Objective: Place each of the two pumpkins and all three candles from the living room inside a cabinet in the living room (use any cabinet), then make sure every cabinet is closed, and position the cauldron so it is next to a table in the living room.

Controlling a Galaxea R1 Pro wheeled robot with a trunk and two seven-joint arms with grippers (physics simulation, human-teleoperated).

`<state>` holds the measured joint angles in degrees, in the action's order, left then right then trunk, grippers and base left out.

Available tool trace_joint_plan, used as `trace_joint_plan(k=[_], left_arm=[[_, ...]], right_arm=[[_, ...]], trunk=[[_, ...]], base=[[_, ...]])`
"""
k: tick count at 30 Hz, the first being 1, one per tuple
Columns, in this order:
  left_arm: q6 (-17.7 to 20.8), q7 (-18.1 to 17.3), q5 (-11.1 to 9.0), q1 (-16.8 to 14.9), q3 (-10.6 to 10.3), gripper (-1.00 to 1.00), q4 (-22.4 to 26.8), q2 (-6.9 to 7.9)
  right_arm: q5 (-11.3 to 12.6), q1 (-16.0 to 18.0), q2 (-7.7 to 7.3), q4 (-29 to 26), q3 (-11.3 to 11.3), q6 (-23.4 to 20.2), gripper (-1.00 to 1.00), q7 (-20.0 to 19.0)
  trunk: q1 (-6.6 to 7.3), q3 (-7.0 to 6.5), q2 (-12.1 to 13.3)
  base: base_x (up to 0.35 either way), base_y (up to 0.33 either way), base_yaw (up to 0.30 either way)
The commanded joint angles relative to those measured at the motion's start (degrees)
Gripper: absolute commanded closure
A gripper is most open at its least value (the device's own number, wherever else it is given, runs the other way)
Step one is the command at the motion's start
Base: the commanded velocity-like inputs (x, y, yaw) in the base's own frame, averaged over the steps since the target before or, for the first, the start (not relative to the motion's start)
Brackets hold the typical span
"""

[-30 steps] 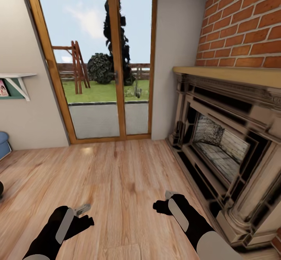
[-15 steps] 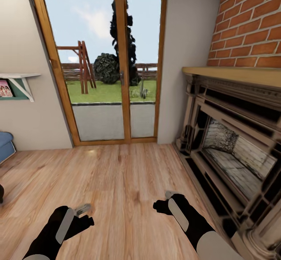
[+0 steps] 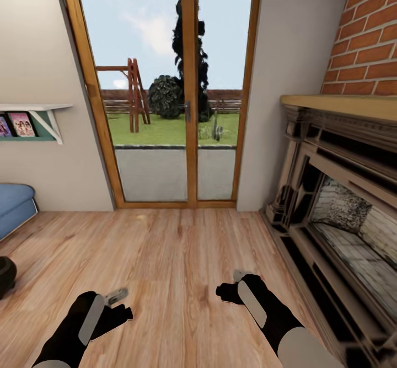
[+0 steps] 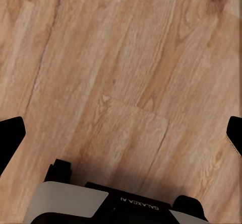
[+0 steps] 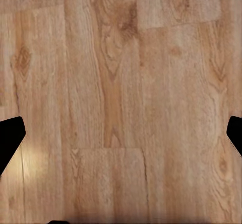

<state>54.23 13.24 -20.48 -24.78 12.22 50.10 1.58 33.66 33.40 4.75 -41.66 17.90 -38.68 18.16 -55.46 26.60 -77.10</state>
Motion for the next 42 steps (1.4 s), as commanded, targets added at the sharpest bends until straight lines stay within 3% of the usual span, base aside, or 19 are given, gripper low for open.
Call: trace_joint_plan(k=[1, 8, 27, 42], left_arm=[[0.0, 0.0, 0.0, 0.0, 0.0, -1.0, 0.0, 0.0], [0.0, 0.02, 0.01, 0.0, 0.0, -1.0, 0.0, -0.07], [-0.89, 0.11, 0.12, 0.0, -0.09, -1.0, 0.0, -0.09], [-1.86, 0.12, 0.16, 0.0, -0.15, -1.0, 0.0, -0.09]], right_arm=[[0.0, 0.0, 0.0, 0.0, -0.02, 0.0, -1.0, -0.02], [0.0, 0.0, 0.0, 0.0, -0.04, 0.02, -1.0, 0.21], [-0.06, 0.0, -0.09, 0.16, -0.12, -0.07, -1.0, 0.02], [0.31, 0.0, -0.09, -0.1, -0.32, -0.08, -1.0, 0.05]], trunk=[[0.0, 0.0, 0.0], [0.0, 0.0, 0.0], [0.0, 0.63, 0.0], [0.0, 0.69, 0.0]], base=[[0.331, 0.0, 0.006], [0.331, 0.0, 0.042], [0.331, -0.041, 0.246], [0.331, -0.028, 0.022]])
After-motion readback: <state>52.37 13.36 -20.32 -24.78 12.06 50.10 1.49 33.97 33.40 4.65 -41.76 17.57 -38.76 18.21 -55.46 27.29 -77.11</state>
